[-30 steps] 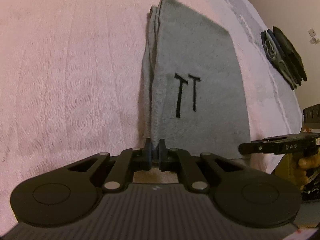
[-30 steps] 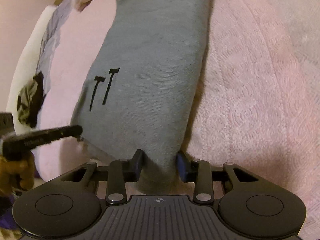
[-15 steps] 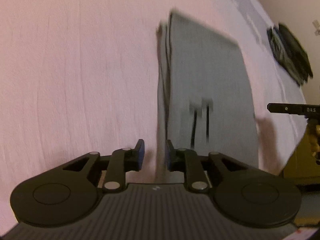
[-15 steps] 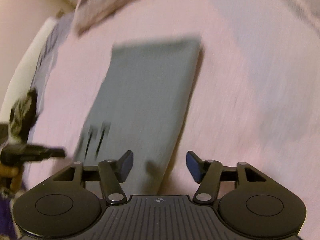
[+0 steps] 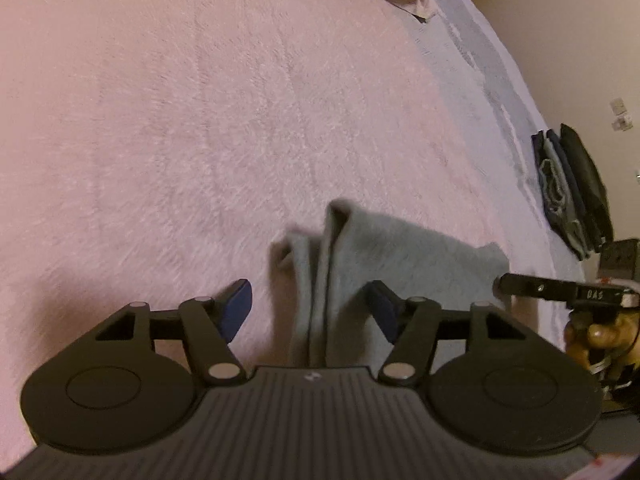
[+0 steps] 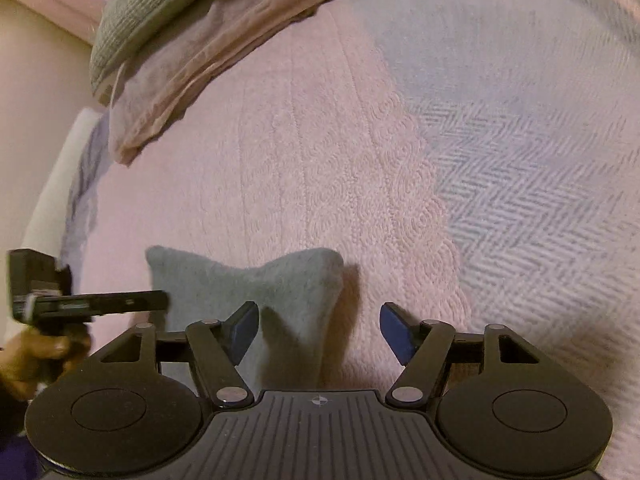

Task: Organize objects
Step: 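Smooth the folded TT garment strip with both grippers, then grasp the strip end with the left gripper while the right gripper grasps it too, lifting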

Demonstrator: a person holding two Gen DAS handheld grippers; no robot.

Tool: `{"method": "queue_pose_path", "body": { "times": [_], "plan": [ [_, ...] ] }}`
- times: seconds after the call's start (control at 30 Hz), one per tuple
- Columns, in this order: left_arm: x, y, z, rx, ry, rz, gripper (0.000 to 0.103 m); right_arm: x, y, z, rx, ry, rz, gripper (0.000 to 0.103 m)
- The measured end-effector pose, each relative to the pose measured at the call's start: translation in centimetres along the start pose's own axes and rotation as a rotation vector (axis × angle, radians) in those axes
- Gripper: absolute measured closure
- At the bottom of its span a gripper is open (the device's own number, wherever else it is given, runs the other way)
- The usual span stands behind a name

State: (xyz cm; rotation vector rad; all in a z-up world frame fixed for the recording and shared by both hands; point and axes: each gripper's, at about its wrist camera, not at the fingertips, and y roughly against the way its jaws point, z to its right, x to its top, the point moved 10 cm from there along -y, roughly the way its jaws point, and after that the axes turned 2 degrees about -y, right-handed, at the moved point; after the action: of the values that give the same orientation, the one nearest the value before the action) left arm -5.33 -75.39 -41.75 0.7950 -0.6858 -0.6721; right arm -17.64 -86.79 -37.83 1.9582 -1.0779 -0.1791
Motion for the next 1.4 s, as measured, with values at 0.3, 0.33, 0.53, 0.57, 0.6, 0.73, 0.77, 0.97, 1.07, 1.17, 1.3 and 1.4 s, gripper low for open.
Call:
{"method": "queue_pose_path", "body": {
  "times": [0.3,0.33,0.53,0.57,0.6,0.73,0.77,0.97,1.07,1.17,1.3,1.4],
  "plan": [
    [0.6,0.3,2.5,0.000,-0.158,0.015,0.090,0.7,-0.2,-1.1,0.052,-0.005,-0.008,0.088],
    [0.6,1.1,3.0,0.000,-0.184,0.035,0.090,0.8,0.6,-1.8,0.058,0.032,0.009,0.090],
    [-2.3,9.6,5.9,-0.029,-0.352,0.195,0.092,-1.7,7.8,-8.2,0.157,0.326,0.123,0.091],
    [-3.5,11.2,6.4,-0.042,-0.378,0.229,0.092,-2.8,9.1,-8.9,0.174,0.358,0.136,0.091],
    [-4.4,12.2,6.7,-0.047,-0.400,0.252,0.092,-4.0,10.3,-9.8,0.187,0.393,0.145,0.091],
    [-9.6,16.0,7.6,-0.057,-0.448,0.295,0.092,-9.9,13.0,-12.5,0.194,0.499,0.170,0.091],
    [-10.9,16.5,7.5,-0.055,-0.461,0.294,0.092,-11.3,13.3,-13.0,0.184,0.523,0.177,0.091],
    [-18.4,17.0,5.8,-0.020,-0.499,0.268,0.092,-20.5,13.5,-14.6,0.095,0.725,0.188,0.091],
    [-21.3,15.9,4.2,0.015,-0.508,0.224,0.092,-24.9,11.6,-14.7,0.033,0.869,0.168,0.091],
    [-24.3,15.2,2.9,0.032,-0.515,0.153,0.092,-28.0,9.5,-14.1,-0.022,0.993,0.140,0.091],
    [-26.6,16.3,1.4,0.090,-0.489,0.085,0.092,-30.7,7.2,-13.3,-0.089,1.127,0.092,0.091],
    [-25.5,18.5,1.5,0.125,-0.448,0.116,0.092,-31.5,6.2,-13.4,-0.123,1.187,0.071,0.091]
  ]
}}
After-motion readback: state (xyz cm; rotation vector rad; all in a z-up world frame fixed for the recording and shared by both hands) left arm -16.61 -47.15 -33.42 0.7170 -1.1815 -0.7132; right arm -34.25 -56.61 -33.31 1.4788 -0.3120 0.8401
